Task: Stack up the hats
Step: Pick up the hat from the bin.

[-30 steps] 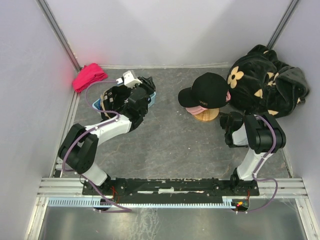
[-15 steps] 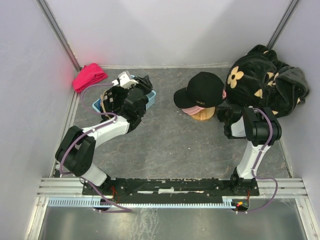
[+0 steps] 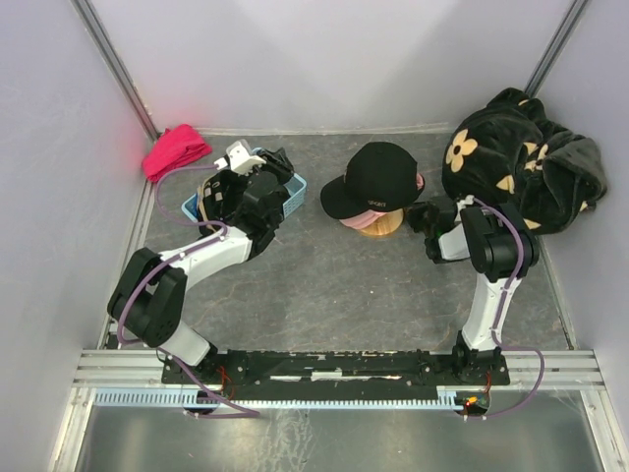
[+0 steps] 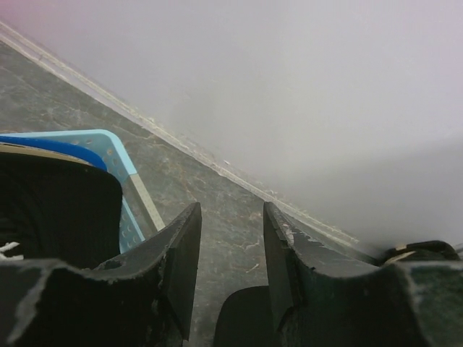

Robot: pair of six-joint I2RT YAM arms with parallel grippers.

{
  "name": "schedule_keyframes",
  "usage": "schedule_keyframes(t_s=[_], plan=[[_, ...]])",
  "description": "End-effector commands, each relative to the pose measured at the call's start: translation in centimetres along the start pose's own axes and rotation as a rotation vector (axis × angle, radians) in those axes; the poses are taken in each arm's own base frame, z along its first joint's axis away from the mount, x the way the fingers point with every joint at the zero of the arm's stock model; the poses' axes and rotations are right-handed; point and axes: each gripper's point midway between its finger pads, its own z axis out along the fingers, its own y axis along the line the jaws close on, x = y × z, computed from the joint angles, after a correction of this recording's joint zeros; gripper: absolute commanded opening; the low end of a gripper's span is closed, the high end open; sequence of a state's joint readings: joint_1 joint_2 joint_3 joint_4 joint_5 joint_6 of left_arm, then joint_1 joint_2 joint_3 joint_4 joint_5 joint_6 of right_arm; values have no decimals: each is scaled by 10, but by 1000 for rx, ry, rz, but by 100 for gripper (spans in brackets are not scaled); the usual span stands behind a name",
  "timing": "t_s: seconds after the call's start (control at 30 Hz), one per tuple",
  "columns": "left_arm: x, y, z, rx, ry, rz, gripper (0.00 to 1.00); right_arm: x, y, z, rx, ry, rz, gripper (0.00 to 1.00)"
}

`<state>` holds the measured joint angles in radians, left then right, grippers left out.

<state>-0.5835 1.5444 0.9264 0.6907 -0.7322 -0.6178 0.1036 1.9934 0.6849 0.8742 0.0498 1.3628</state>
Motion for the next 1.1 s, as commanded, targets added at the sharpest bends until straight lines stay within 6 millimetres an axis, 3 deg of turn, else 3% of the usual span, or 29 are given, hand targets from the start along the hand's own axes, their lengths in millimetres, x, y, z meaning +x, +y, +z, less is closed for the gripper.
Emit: schedule_keyframes(t_s=[0.0, 0.23, 0.47, 0.63, 0.77, 0.9, 1.07], plan=[[-28, 6, 1, -54, -60, -62, 48, 48, 4, 1, -6, 127, -66, 5], [-32, 16, 4, -102, -45, -55, 53, 63, 11, 2, -19, 139, -77, 6], [-38, 12, 4, -103, -42, -52, 55, 50, 22, -9, -56, 78, -99, 11], [-56, 0, 7, -98, -50, -39, 58, 29, 42, -33, -89, 3, -180, 23], [-71, -3, 6, -137, -57, -39, 62, 15, 68, -55, -119, -33, -267, 34], [-85, -4, 8, -208, -51, 3, 69, 5, 83, -79, -121, -47, -348, 36], [-105, -4, 1, -248, -54, 22, 73, -10, 101, -124, -143, -75, -439, 36]])
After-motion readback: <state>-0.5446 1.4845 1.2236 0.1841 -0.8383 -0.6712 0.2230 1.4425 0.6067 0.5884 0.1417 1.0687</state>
